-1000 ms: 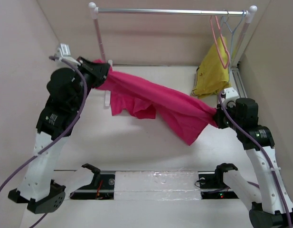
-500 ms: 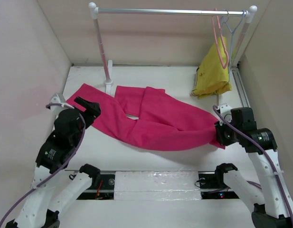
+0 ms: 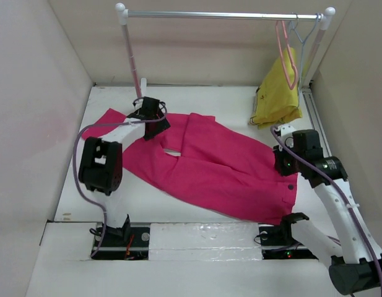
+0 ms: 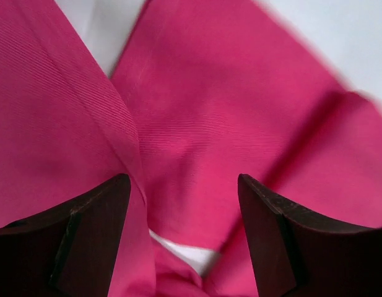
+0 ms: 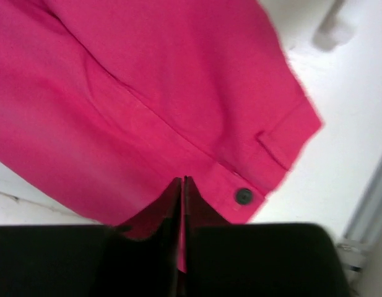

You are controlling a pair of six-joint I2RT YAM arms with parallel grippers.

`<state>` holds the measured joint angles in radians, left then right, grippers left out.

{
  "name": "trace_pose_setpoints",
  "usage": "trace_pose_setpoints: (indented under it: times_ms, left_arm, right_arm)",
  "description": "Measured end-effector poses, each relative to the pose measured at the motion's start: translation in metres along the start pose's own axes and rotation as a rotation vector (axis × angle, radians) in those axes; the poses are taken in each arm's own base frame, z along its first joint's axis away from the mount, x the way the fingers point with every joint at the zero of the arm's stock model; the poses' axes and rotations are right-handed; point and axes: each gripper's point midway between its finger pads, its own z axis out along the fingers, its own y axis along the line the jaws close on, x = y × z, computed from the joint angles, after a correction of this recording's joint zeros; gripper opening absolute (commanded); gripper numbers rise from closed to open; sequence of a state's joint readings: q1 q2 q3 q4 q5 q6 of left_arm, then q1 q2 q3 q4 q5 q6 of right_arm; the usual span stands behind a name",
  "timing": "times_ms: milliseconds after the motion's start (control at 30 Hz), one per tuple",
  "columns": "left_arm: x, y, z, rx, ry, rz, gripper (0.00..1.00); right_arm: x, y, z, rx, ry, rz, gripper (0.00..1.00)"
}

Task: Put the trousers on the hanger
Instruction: Flatten out the trousers at the center of the board.

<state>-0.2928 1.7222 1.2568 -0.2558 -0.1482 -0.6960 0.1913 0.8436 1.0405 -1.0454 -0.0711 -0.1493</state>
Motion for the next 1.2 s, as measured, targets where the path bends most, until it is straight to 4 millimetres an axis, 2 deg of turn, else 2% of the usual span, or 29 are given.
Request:
trace_pose_setpoints:
  times_ms: [33,67,133,167,300,400,500,600,667,767,900,933,1000,1100,1133,1167,1200]
  left_arm:
    - [0.012,0.004,0.017,-0.016,0.037,0.007,0.66]
    - [0.025,0.010,0.030,-0.036,0.077,0.016,0.67]
    - [0.044,0.020,0.044,-0.065,0.131,0.028,0.69]
    - [0.048,0.021,0.047,-0.068,0.145,0.033,0.70]
    - [0.044,0.016,0.051,-0.058,0.140,0.042,0.72]
    - [0.042,0.015,0.057,-0.071,0.139,0.057,0.66]
    - [0.040,0.020,0.059,-0.078,0.133,0.053,0.59]
    - [0.038,0.029,0.059,-0.081,0.125,0.036,0.34]
    - [0.038,0.039,0.059,-0.088,0.130,0.016,0.25]
    - [0.034,0.053,0.057,-0.057,0.150,-0.050,0.23]
    - [0.027,0.084,0.046,-0.022,0.159,-0.176,0.24]
    - [0.027,0.091,0.042,-0.025,0.160,-0.197,0.25]
    - [0.025,0.103,0.033,-0.039,0.150,-0.220,0.28]
    - [0.024,0.108,0.023,-0.048,0.138,-0.225,0.32]
    - [0.025,0.111,0.020,-0.050,0.134,-0.228,0.33]
    - [0.027,0.113,0.016,-0.051,0.135,-0.231,0.34]
    - [0.030,0.117,0.013,-0.056,0.136,-0.236,0.34]
  right_arm:
    - [0.006,0.002,0.012,-0.010,0.015,0.015,0.37]
    - [0.014,0.004,0.022,-0.016,0.036,0.034,0.47]
    - [0.027,0.004,0.036,-0.013,0.066,0.060,0.61]
    - [0.031,0.003,0.041,-0.004,0.072,0.074,0.63]
    - [0.030,-0.013,0.056,0.069,0.060,0.171,0.66]
    - [0.026,-0.041,0.065,0.165,0.016,0.294,0.68]
    - [0.033,-0.078,0.071,0.265,-0.014,0.439,0.68]
    - [0.053,-0.117,0.078,0.355,-0.017,0.603,0.69]
    - [0.067,-0.136,0.085,0.393,0.000,0.685,0.74]
    - [0.083,-0.151,0.108,0.371,0.047,0.779,0.78]
    - [0.101,-0.152,0.141,0.273,0.113,0.872,0.77]
    - [0.103,-0.152,0.148,0.254,0.118,0.883,0.73]
    - [0.089,-0.157,0.155,0.211,0.062,0.891,0.69]
    - [0.082,-0.157,0.164,0.164,0.031,0.920,0.30]
    - [0.083,-0.156,0.166,0.155,0.032,0.936,0.11]
    - [0.084,-0.155,0.167,0.149,0.033,0.946,0.00]
    - [0.085,-0.153,0.169,0.141,0.030,0.961,0.00]
